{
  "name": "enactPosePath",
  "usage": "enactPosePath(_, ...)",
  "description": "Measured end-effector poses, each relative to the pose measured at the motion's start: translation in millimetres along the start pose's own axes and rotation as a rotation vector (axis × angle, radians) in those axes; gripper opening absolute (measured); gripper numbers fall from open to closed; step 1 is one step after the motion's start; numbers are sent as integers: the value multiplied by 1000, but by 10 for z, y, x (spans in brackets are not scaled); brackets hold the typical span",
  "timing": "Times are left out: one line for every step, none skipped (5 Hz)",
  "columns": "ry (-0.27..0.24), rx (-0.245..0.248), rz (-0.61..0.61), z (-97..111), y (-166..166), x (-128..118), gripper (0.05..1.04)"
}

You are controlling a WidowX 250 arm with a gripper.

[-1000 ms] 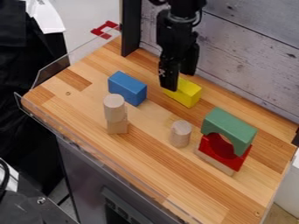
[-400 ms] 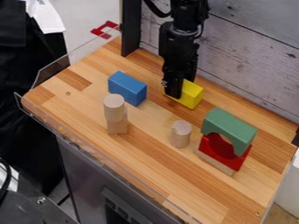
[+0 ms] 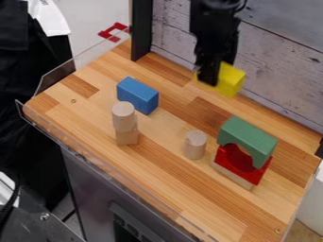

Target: Put the yellow piece on top of the green one

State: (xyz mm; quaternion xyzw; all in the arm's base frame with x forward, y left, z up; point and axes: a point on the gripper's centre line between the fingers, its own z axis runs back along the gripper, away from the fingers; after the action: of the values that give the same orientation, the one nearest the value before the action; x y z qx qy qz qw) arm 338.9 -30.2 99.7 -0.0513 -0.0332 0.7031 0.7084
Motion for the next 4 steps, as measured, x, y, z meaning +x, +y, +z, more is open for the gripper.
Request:
enactPosePath(-25,-20,-16,255,111,-246,571)
enactPosePath(-33,48,-29,302,283,-449,571)
enactPosePath(-5,117,-37,258,380,-592,571)
enactPosePath(16,175,-22,135,424,-646,571)
